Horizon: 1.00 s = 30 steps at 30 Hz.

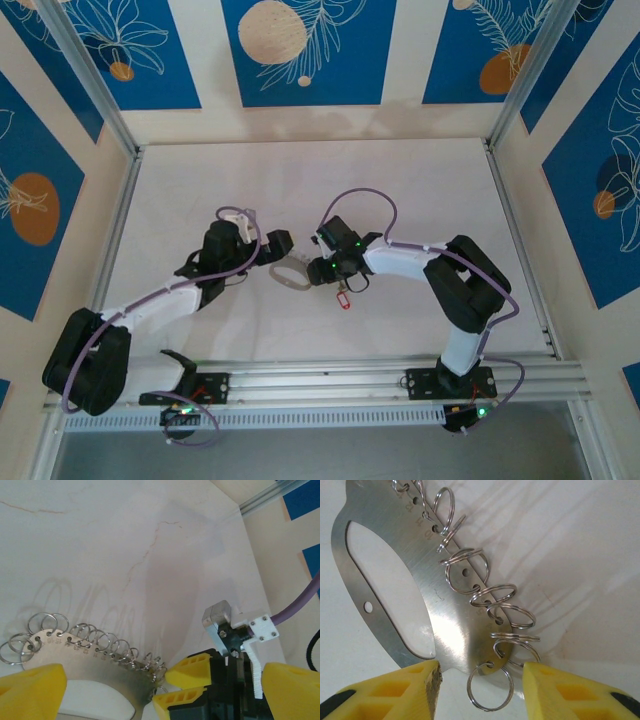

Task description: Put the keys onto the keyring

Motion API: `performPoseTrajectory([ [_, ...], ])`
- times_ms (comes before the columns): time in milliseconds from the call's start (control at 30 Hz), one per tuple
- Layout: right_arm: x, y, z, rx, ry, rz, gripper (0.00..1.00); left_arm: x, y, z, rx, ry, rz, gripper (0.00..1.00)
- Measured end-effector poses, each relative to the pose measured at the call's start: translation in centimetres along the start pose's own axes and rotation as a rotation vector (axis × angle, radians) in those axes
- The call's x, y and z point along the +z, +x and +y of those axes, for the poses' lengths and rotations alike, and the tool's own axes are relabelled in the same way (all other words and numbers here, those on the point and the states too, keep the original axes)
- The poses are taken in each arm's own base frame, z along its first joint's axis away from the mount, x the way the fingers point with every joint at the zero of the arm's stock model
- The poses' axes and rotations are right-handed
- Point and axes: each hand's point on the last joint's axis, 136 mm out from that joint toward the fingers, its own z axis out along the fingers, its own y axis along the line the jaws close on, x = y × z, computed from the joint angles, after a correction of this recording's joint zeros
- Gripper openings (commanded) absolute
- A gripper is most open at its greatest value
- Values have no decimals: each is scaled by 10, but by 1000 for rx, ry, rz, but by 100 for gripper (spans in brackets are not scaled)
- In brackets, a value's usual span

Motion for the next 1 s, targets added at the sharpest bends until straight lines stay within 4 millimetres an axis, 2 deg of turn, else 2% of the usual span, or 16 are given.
performPoseTrajectory([
  [300, -12, 4, 1, -9, 1, -7, 48, 0, 6, 1, -63, 0, 28, 100],
  [633, -9, 12, 2, -100, 51, 1, 47, 0, 7, -1, -82, 8, 43, 100],
  [1000, 1, 18, -7, -154, 102, 25, 43, 0, 7, -8, -80, 33, 61, 100],
])
